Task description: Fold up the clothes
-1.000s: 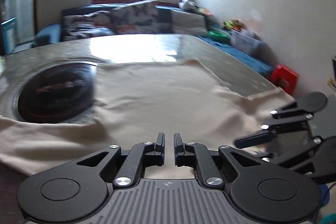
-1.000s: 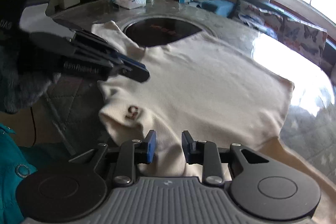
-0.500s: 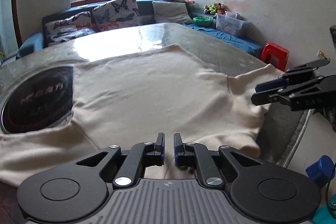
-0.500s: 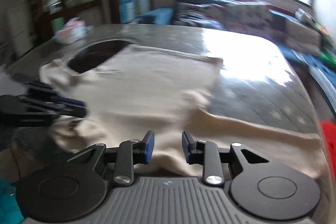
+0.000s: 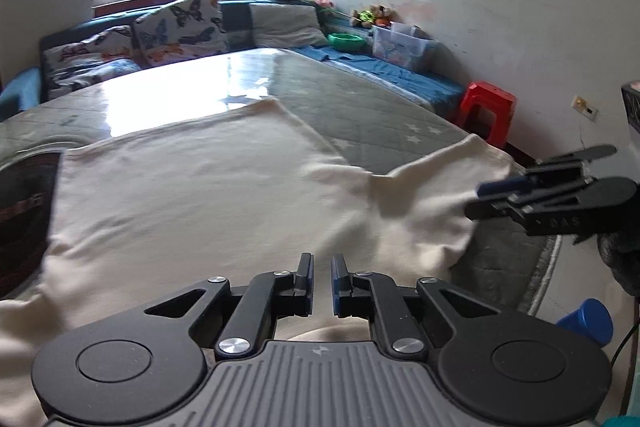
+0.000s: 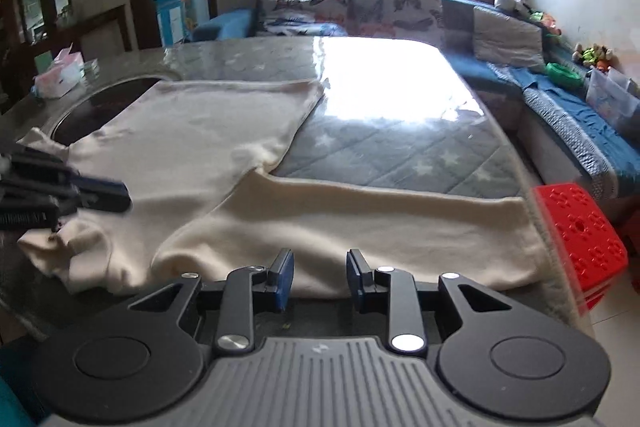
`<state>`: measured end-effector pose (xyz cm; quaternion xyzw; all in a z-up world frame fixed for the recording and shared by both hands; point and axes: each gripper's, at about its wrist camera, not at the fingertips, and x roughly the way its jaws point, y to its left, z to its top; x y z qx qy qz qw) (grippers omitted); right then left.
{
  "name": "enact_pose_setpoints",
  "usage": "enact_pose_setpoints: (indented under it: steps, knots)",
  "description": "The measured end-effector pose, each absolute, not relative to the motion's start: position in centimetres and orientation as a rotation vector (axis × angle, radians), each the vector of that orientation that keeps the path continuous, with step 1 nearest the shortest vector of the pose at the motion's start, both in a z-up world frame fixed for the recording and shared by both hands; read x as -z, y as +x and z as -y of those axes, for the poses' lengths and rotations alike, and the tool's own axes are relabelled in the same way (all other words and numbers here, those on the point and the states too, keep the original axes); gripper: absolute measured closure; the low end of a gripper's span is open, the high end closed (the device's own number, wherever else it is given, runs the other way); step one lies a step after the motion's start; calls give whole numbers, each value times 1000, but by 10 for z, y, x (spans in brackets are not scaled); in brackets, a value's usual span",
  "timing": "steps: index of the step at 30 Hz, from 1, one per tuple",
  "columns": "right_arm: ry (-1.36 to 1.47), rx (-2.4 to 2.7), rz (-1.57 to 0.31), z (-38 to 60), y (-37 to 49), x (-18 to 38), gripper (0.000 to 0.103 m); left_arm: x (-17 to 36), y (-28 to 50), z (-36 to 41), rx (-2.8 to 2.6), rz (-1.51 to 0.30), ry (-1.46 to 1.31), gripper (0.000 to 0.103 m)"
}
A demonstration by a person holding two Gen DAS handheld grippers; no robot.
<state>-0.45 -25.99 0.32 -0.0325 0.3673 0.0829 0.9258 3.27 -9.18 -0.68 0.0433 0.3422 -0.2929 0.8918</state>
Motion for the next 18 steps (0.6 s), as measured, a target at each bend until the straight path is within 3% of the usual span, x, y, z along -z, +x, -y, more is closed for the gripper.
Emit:
enact_pose_setpoints:
  steps: [18]
  knots:
    - [63, 164, -734, 352, 5, 8, 75, 10, 28, 131, 709, -705, 162, 93]
